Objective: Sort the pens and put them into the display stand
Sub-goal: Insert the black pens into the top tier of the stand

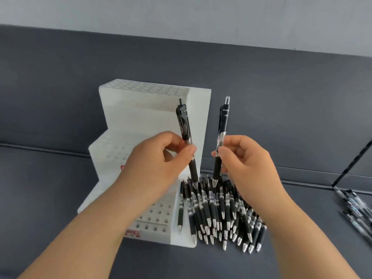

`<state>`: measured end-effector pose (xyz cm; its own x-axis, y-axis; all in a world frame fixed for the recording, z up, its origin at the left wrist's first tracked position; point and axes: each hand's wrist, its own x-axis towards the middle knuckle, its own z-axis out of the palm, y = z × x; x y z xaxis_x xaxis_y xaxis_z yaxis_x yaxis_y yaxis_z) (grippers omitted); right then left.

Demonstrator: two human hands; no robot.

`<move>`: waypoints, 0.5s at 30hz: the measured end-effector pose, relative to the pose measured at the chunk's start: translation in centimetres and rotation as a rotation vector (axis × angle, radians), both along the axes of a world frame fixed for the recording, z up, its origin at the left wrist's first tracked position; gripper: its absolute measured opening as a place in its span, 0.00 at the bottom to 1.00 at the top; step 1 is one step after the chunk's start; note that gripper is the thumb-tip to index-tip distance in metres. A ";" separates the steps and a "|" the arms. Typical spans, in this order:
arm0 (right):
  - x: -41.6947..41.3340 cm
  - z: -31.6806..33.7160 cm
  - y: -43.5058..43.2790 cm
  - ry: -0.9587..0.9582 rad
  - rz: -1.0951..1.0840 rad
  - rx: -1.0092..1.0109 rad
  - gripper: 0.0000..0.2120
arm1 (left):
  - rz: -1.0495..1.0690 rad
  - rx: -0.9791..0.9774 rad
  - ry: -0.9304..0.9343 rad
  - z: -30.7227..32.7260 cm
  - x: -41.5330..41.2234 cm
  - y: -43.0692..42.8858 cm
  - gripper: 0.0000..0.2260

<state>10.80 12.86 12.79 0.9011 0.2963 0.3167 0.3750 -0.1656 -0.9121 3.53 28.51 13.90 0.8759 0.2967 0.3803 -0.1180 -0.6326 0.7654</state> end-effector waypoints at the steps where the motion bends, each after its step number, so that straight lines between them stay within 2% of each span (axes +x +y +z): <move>1: -0.3 0.6 1.0 -0.008 0.012 0.016 0.05 | -0.010 -0.020 -0.005 0.6 -0.3 1.2 0.08; 10: -1.6 3.3 10.1 -0.110 -0.010 -0.050 0.05 | 0.056 0.049 -0.131 4.6 -1.3 13.3 0.01; 15: -2.3 3.4 13.0 -0.138 -0.114 -0.089 0.03 | 0.057 0.017 -0.126 4.2 0.3 18.5 0.04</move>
<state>8.51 25.81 16.22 0.8803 0.2268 0.4167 0.4696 -0.2918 -0.8333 3.83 46.97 18.06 0.8028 0.3376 0.4915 -0.1760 -0.6535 0.7362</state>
